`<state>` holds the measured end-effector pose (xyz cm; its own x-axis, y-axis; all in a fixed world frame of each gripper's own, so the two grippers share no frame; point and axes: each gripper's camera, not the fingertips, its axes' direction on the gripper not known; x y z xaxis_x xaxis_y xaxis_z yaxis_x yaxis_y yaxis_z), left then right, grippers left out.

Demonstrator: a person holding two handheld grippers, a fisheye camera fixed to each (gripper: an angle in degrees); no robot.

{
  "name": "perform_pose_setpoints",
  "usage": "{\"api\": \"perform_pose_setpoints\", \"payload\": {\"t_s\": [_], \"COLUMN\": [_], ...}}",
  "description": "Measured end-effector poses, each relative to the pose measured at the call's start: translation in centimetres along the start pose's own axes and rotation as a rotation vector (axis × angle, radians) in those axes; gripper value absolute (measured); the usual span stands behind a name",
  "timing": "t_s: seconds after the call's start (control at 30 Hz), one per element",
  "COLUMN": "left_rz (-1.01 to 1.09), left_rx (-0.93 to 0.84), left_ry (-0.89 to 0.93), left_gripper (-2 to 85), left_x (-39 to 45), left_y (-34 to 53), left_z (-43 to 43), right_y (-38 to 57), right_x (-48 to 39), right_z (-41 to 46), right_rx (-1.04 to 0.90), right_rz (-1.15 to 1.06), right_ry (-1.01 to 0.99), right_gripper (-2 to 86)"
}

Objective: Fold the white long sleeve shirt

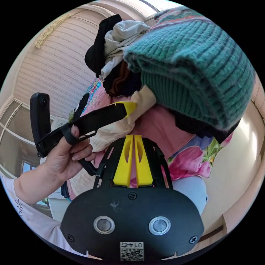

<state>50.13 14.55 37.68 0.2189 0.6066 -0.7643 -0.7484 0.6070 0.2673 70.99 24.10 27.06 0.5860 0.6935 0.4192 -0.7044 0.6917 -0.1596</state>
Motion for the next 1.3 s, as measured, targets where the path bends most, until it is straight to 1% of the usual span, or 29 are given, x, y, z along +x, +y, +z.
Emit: {"api": "perform_pose_setpoints", "payload": {"t_s": [0.13,0.23,0.3,0.37,0.47,0.53,0.6,0.63,0.7,0.77,0.87,0.93,1.1,1.23,1.3], "left_rz": [0.061,0.105,0.107,0.054,0.040,0.056,0.054,0.040,-0.002,-0.054,-0.127,-0.151,-0.114,-0.104,-0.114], "left_rx": [0.076,0.171,0.145,0.103,0.120,0.147,0.137,0.120,0.144,0.186,0.155,0.134,0.093,0.106,0.117], "left_ry": [0.050,-0.027,-0.096,-0.149,-0.141,-0.129,-0.079,-0.066,-0.122,-0.178,-0.224,-0.210,-0.103,-0.085,-0.110], "left_gripper": [6.3,6.0,5.9,5.9,5.9,5.5,5.2,5.7,6.0,5.7,5.3,5.2,6.0,8.1,8.9], "left_x": [2.3,3.3,2.8,1.5,1.1,1.5,1.7,1.8,1.7,0.6,-2.0,-3.3,-3.4,-3.5,-4.1], "left_y": [0.6,1.9,2.1,2.5,2.8,2.9,2.5,2.1,1.8,1.9,0.8,-0.4,-2.4,-2.1,-1.8], "left_z": [-1.5,-3.7,-3.8,-3.5,-3.9,-3.7,-2.7,-2.3,-2.8,-4.1,-4.9,-5.0,-5.0,-6.1,-7.0], "right_y": [0.8,1.1,1.5,1.9,2.3,2.3,2.2,2.3,2.4,2.8,3.9,4.5,4.0,3.3,3.5], "right_x": [1.9,2.0,1.6,0.5,-0.2,-0.3,-0.7,-1.3,-3.1,-6.1,-9.6,-11.0,-12.5,-11.2,-10.2], "right_z": [-2.5,-4.7,-5.7,-6.6,-6.7,-6.1,-5.4,-5.2,-4.8,-3.5,-1.4,-0.4,3.2,4.6,3.9], "right_rx": [0.047,0.132,0.191,0.232,0.230,0.185,0.138,0.126,0.110,0.062,0.021,0.033,0.021,-0.010,0.000], "right_rz": [0.016,0.010,-0.008,-0.057,-0.070,-0.073,-0.092,-0.135,-0.243,-0.440,-0.636,-0.694,-0.661,-0.576,-0.548], "right_ry": [0.015,-0.023,-0.030,-0.074,-0.138,-0.135,-0.117,-0.086,0.013,0.122,0.223,0.256,0.308,0.392,0.375], "right_gripper": [4.3,6.9,8.1,10.8,12.7,13.1,12.9,12.8,12.6,12.7,12.9,12.9,12.1,4.6,3.2]}}
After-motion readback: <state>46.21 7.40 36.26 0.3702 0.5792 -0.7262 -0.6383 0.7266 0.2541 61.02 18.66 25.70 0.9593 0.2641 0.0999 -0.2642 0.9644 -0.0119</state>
